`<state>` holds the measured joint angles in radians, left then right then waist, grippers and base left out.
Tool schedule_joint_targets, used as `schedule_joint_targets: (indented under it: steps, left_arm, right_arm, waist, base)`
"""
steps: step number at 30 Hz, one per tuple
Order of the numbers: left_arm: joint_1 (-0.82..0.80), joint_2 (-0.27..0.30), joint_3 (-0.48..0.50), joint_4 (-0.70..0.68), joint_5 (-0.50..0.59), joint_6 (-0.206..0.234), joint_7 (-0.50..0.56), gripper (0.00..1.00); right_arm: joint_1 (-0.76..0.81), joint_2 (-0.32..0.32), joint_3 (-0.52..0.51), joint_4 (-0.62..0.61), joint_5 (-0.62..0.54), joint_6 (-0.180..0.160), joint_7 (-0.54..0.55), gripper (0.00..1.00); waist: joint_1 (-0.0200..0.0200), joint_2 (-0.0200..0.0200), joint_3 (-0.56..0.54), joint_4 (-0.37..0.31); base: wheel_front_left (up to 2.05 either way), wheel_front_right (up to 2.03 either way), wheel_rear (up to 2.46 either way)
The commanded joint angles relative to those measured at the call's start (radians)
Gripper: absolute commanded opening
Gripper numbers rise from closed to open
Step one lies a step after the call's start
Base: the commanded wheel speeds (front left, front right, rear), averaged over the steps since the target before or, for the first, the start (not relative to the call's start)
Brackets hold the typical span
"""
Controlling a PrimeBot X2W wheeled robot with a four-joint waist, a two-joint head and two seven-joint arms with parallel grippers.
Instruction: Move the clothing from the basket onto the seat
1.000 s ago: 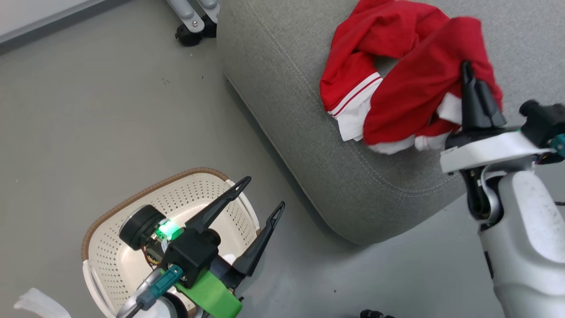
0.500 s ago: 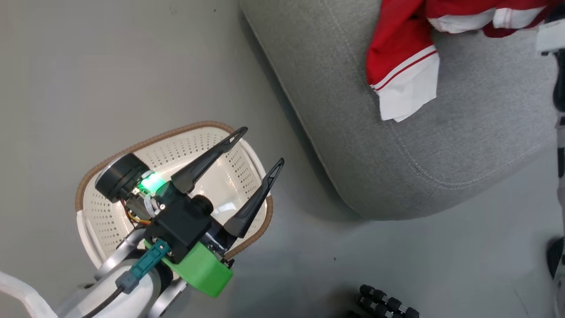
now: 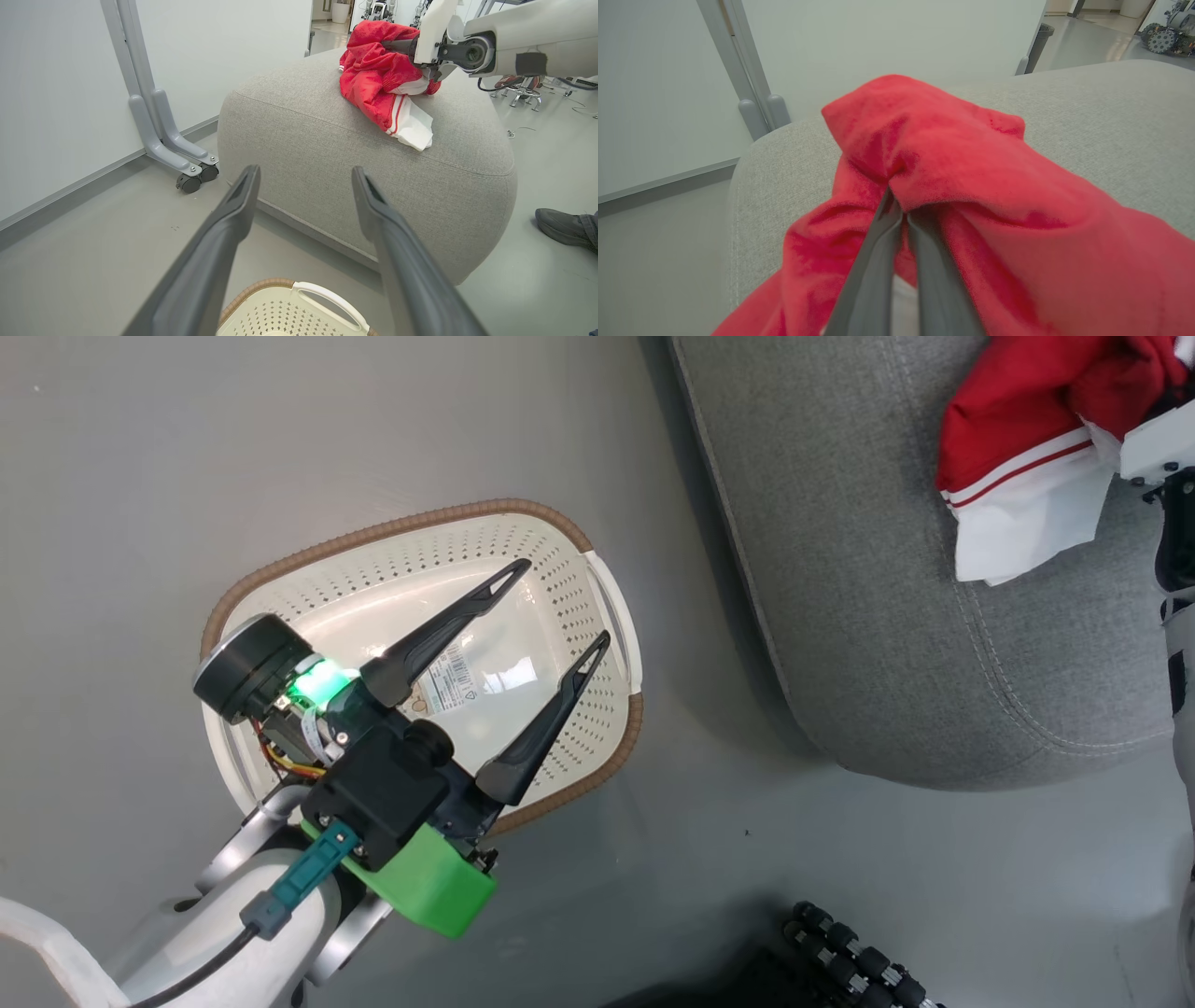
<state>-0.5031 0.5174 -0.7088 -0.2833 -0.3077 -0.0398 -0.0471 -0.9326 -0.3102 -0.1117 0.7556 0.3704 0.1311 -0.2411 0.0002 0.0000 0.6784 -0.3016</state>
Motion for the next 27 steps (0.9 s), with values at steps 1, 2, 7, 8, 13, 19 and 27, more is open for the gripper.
schedule_joint_targets:
  steps: [1,2,7,8,13,19,27]
  left_arm:
    - [-0.021,-0.001,0.002,0.006,0.002,0.000,-0.006,1.00]
    - [-0.022,0.000,0.002,0.007,0.002,0.000,-0.005,1.00]
    - [-0.013,0.004,0.001,0.021,-0.003,0.005,-0.009,1.00]
    - [-0.011,0.003,0.000,0.022,-0.003,0.006,-0.011,1.00]
    - [0.012,-0.018,-0.011,0.049,-0.018,0.014,-0.029,1.00]
    - [0.053,-0.047,-0.012,0.093,-0.043,0.035,-0.075,1.00]
    - [0.128,-0.081,0.014,0.163,-0.100,0.081,-0.140,1.00]
  right_arm:
    - [-0.005,0.005,-0.006,0.020,0.012,-0.001,-0.010,0.00]
    - [-0.004,0.008,-0.005,0.032,0.016,-0.001,-0.014,0.00]
    - [0.032,0.019,0.003,0.062,0.024,-0.001,-0.023,1.00]
    - [0.041,0.018,0.000,0.057,0.022,-0.001,-0.023,1.00]
    - [0.132,0.029,-0.029,-0.024,-0.004,-0.001,-0.024,1.00]
    - [0.277,0.058,-0.054,-0.139,-0.056,-0.001,-0.024,1.00]
    - [0.482,0.133,-0.068,-0.376,-0.146,-0.001,-0.024,1.00]
  waist:
    - [-0.0002,0.0000,0.023,0.018]
    - [-0.0002,0.0000,0.023,0.016]
    - [-0.0002,0.0000,-0.003,0.003]
    - [-0.0002,0.0000,-0.010,0.002]
    - [-0.0002,0.0000,-0.074,0.005]
    - [-0.0002,0.0000,-0.169,0.034]
    - [-0.0002,0.0000,-0.301,0.093]
  base:
    - [0.00,0.00,0.00]
    - [0.00,0.00,0.00]
    - [0.00,0.00,0.00]
    - [0.00,0.00,0.00]
    - [0.00,0.00,0.00]
    - [0.00,0.00,0.00]
    - [0.00,0.00,0.00]
